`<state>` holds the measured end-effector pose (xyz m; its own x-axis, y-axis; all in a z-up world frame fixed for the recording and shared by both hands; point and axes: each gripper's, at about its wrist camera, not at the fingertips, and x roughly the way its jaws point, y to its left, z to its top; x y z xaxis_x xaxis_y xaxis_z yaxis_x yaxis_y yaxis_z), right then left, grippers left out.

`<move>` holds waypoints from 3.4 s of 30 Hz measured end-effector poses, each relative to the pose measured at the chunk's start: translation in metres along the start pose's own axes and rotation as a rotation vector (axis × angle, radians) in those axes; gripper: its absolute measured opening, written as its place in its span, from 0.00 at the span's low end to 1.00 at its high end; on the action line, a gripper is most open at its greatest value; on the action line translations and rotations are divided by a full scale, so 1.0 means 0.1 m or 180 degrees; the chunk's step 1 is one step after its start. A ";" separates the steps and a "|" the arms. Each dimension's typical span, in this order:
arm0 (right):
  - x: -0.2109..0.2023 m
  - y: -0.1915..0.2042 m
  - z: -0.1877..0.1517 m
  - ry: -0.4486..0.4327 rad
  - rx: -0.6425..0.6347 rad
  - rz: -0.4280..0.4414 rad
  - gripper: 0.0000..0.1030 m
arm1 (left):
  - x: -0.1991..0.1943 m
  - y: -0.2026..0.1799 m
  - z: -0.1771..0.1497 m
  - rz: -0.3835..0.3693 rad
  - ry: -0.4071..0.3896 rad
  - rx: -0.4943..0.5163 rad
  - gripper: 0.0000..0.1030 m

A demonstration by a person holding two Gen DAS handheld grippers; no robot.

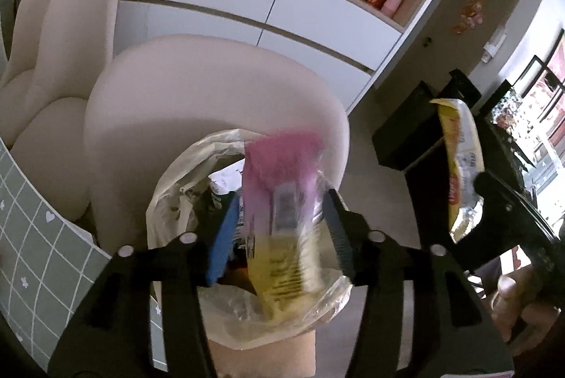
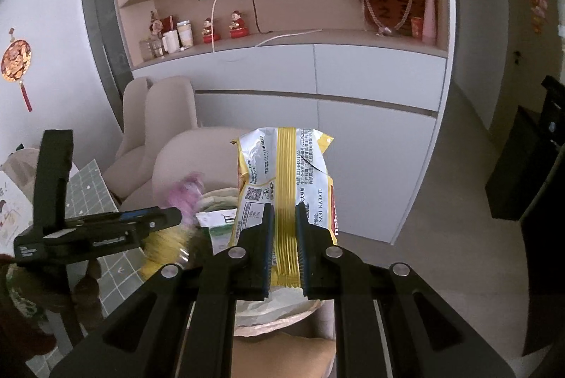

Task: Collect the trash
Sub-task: 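Drop the pink bag into the bin with the left tool while the right tool drops the yellow bag, then move both tools back over the table toward the pink candy, then grasp the pink heart-shaped candy with the left tool, then grasp the pink printed tissue packet with the right tool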

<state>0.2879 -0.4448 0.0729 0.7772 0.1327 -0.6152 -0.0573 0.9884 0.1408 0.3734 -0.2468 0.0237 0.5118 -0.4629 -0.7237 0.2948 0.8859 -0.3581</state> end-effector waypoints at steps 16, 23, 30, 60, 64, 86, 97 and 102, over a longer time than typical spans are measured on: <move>0.45 0.21 -0.15 0.0246 0.0023 0.0368 0.13 | -0.84 0.49 -0.49 0.0311 -0.0194 -0.0324 0.54; 0.84 0.42 -0.25 0.0465 -0.0009 0.0540 0.13 | -1.13 0.63 -0.85 0.0489 -0.0167 -0.0450 0.54; 0.97 0.59 -0.29 0.0463 -0.0096 0.0663 0.38 | -1.32 0.80 -1.10 0.0677 -0.0091 -0.0653 0.54; 0.29 2.25 -1.28 0.0955 0.0046 0.0504 0.47 | -2.81 3.42 -2.12 0.1485 -0.0414 -0.0883 0.54; 0.23 2.57 -1.41 0.0985 -0.0040 0.0475 0.47 | -2.92 4.12 -2.11 0.1653 -0.0427 -0.1049 0.54; 1.18 4.28 -1.42 0.1292 -0.0288 0.0932 0.48 | -2.71 4.15 -2.20 0.0931 -0.0132 -0.0937 0.18; 1.65 4.78 -1.41 0.1322 -0.0430 0.0736 0.23 | -2.74 4.14 -2.29 0.0678 -0.0112 -0.1099 0.18; 1.48 4.46 -1.46 0.1304 -0.0322 0.0697 0.13 | -2.72 4.07 -2.26 0.0663 -0.0101 -0.1095 0.20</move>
<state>0.2858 0.0259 -0.0682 0.4300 0.3371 -0.8375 -0.2689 0.9334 0.2376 0.1714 0.2466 -0.0587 0.5584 -0.2683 -0.7850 -0.1025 0.9167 -0.3862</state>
